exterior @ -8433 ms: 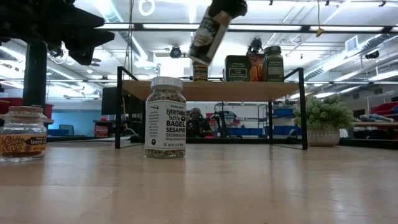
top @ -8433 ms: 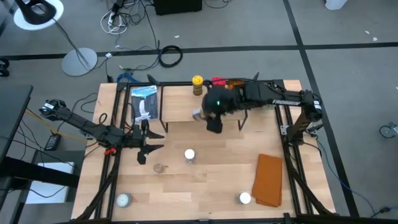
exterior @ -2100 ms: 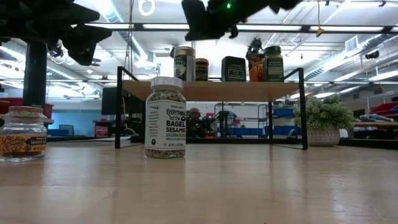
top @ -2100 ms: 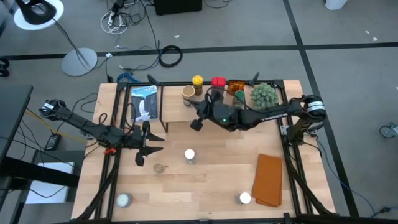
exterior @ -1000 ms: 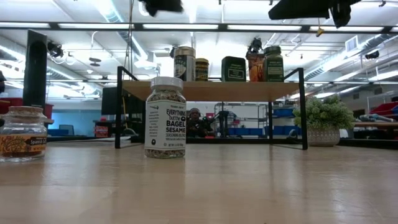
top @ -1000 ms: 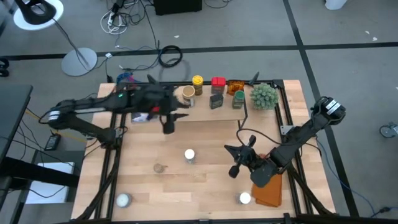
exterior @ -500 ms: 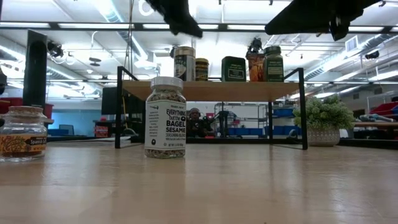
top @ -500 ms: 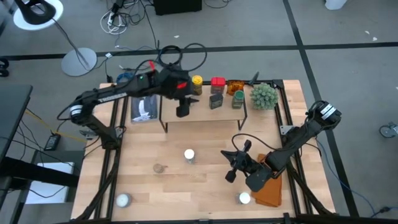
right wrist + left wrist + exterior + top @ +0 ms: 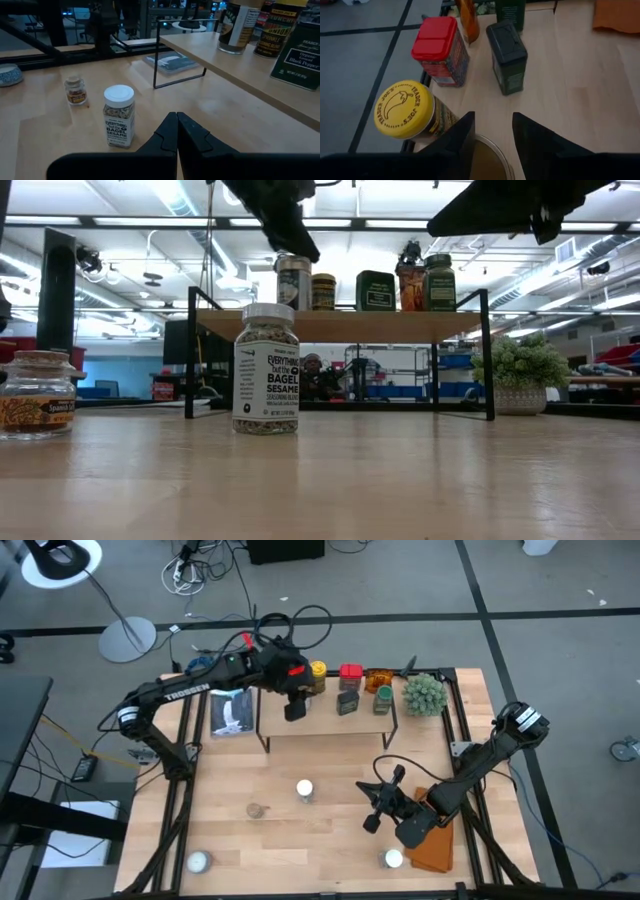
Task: Shelf spices
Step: Put the gold seasoning bottle on the shelf, then put the top white seasoning bottle on the shelf
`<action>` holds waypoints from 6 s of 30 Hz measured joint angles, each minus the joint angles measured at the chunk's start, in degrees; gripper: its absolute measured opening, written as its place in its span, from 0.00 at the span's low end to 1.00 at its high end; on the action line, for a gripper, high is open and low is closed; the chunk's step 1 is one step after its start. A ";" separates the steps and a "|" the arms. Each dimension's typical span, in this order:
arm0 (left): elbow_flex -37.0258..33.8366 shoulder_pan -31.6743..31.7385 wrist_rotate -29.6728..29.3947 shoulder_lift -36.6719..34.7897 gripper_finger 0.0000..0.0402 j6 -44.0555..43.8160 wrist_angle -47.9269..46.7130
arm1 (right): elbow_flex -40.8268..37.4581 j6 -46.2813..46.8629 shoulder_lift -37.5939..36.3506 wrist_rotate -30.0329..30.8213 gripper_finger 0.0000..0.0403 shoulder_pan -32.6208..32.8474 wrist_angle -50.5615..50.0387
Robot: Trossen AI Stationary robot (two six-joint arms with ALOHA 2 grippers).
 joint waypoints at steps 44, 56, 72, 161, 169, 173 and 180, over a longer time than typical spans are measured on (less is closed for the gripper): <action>-0.02 3.82 -11.26 -2.08 0.34 -4.40 -7.61 | 0.00 0.55 -0.07 -0.46 0.00 0.07 -0.20; -0.16 5.42 -12.14 -3.29 0.34 -6.36 -9.45 | 0.00 0.55 -0.07 -1.31 0.00 0.09 -0.19; -0.17 5.17 -9.85 -11.94 0.34 -8.72 -10.12 | 0.00 0.63 -0.07 -1.36 0.00 0.37 -0.17; -63.78 -53.21 -46.65 -54.75 0.34 -37.76 30.83 | 84.83 -55.35 43.65 -49.88 0.76 -23.81 -73.11; -63.78 -53.18 -45.40 -54.75 0.34 -38.14 31.04 | 81.36 -55.82 43.73 -54.12 0.78 -25.76 -70.66; -63.78 -53.21 -45.10 -54.75 0.34 -38.16 31.03 | 80.17 -55.87 43.69 -58.31 0.76 -27.01 -68.52; -63.78 -53.21 -45.10 -54.75 0.34 -38.16 30.98 | 79.01 -56.62 43.74 -61.12 0.76 -28.81 -67.52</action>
